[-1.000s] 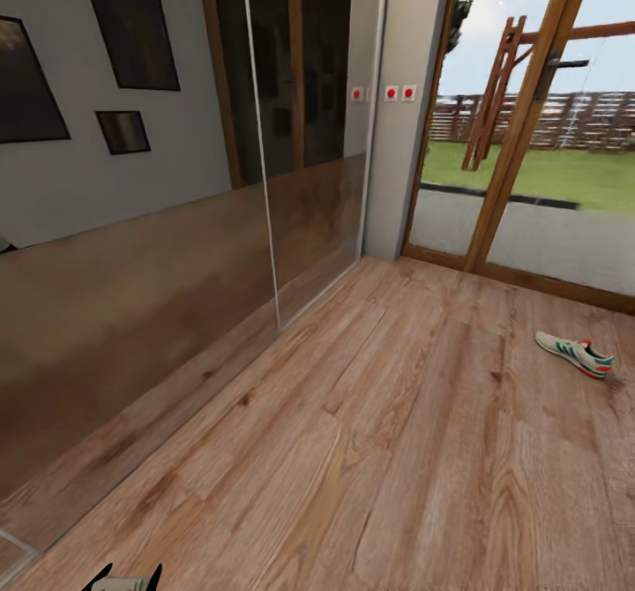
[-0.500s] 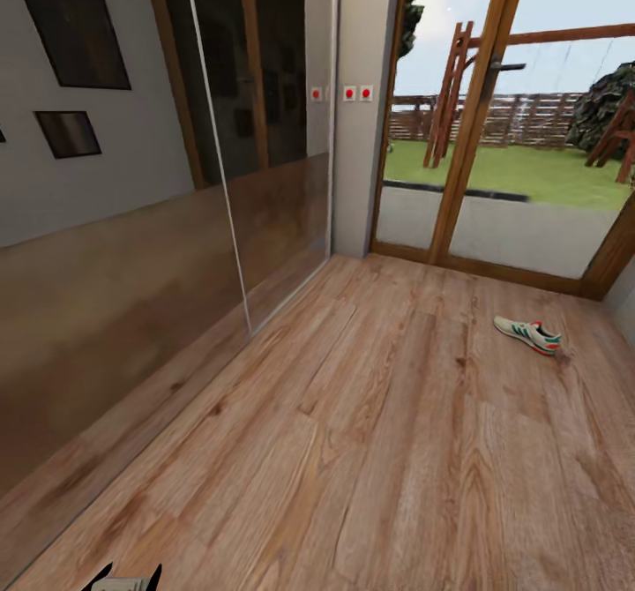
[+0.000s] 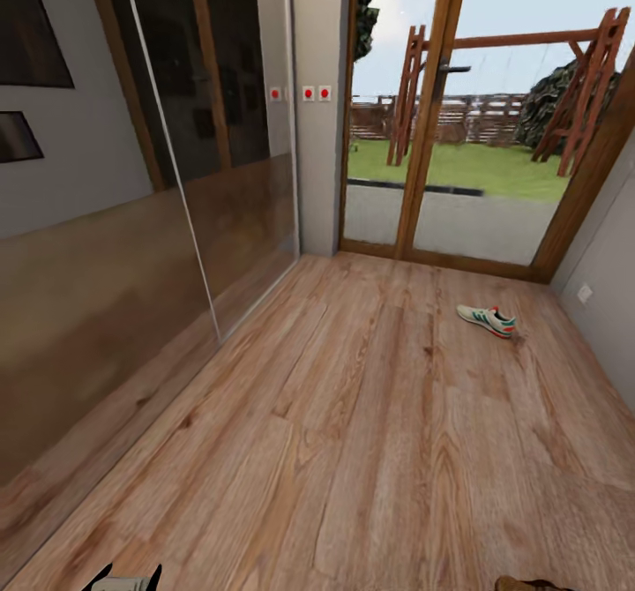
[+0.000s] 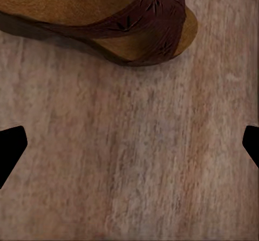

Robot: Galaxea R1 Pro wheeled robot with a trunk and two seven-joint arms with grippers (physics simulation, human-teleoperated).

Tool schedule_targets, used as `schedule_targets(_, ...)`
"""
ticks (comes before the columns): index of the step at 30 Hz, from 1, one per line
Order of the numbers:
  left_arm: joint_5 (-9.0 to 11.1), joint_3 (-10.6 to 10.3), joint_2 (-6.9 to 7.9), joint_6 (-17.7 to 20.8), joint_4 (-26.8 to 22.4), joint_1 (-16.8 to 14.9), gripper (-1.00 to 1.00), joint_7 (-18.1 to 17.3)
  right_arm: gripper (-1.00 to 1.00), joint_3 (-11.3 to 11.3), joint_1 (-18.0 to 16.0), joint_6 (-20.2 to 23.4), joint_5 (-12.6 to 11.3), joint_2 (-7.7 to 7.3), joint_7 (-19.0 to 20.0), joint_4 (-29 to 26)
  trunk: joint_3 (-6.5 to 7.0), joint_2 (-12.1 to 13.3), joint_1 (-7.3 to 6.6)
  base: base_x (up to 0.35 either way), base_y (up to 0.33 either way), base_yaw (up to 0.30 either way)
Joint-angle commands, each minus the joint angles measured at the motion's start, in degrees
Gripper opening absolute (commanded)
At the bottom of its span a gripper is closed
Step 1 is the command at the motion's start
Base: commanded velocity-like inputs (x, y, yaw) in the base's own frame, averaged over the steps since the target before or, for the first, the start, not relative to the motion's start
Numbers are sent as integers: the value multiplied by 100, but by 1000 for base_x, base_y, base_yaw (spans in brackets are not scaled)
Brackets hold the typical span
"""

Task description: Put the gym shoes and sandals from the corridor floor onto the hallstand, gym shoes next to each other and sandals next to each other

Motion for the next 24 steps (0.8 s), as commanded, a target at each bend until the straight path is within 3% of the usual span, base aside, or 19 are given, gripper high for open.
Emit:
schedule_targets(1, 0, 0, 0, 0, 0, 0, 100, 0, 100, -1, 0, 0, 0, 0, 0, 0, 0, 0, 0, 0, 0, -250)
schedule_targets(24, 0, 2, 0, 0, -4, 1, 100, 0, 100, 0, 0, -5, 0, 0, 3, 3, 0, 0, 0, 0, 0, -250)
